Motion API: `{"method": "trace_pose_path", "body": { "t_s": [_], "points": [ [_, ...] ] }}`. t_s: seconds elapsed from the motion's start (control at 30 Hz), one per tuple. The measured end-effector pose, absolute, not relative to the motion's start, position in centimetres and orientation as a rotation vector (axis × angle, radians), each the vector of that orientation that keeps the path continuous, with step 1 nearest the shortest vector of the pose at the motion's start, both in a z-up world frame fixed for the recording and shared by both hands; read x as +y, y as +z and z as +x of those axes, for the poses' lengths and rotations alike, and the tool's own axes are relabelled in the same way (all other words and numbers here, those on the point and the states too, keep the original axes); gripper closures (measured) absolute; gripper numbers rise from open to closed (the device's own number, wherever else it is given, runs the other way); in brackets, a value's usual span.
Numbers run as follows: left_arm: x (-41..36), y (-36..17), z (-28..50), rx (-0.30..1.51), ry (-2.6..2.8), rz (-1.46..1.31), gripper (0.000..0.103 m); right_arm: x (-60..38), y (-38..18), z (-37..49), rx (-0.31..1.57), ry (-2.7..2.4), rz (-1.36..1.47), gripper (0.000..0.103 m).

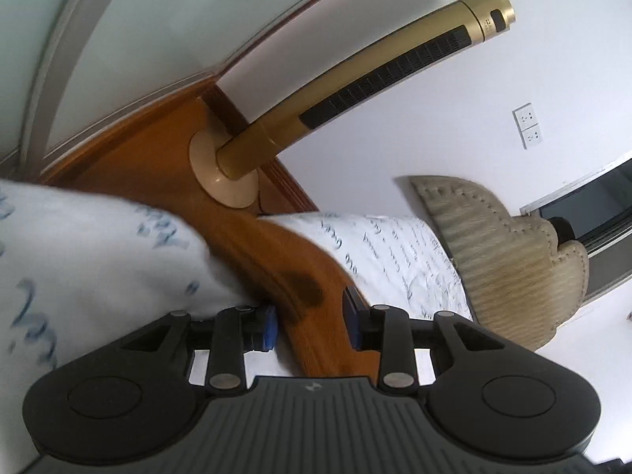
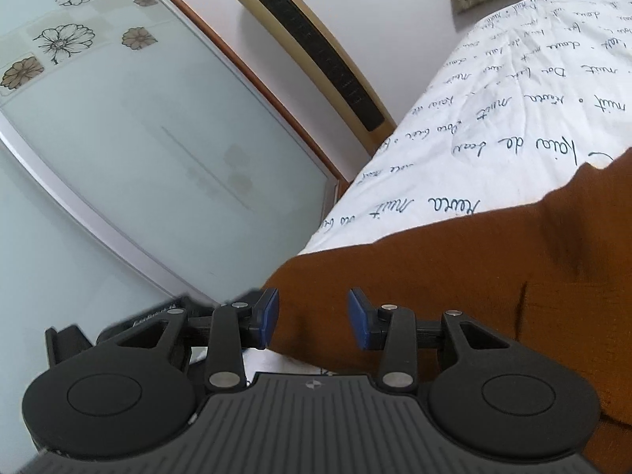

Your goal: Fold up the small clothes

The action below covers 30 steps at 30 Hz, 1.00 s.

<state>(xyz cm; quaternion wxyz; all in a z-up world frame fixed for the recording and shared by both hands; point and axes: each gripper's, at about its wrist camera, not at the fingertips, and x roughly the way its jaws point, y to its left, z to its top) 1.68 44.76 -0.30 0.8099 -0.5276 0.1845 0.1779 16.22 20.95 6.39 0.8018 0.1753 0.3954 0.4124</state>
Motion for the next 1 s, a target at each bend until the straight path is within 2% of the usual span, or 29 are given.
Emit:
{"method": "trace_pose_path", "body": {
  "t_s": [0.1,0.17,0.23,0.4,0.57,0.8,1.0],
  "points": [
    [44.2,-0.4,2.4,0.388,0.375,-1.09,0.079,21.7,7.4,16.3,0.807,0.877,0.323,0.061],
    [43.3,-0.4,2.9,0.401,0.38,-1.039,0.092,23.0,9.0,16.7,0.775,0.884,0.255,0.061],
    [42.8,-0.6,3.2,0.394,0.364,-1.045,0.097,24.9,10.7,17.2,0.753,0.914,0.167,0.061],
    [41.7,0.6,3.6,0.354,0.42,-0.954,0.098,27.4,13.9,17.6,0.705,0.936,0.103,0.055],
    [39.9,2.0,4.6,0.348,0.448,-0.819,0.099,25.3,13.4,17.2,0.698,0.924,0.128,0.041],
    [35.3,5.3,6.3,0.321,0.436,-0.531,0.099,20.1,11.8,18.3,0.731,0.858,0.214,0.041],
    [27.3,7.2,8.4,0.318,0.33,-0.214,0.099,16.1,14.1,20.0,0.695,0.862,0.148,0.041]
  ]
}}
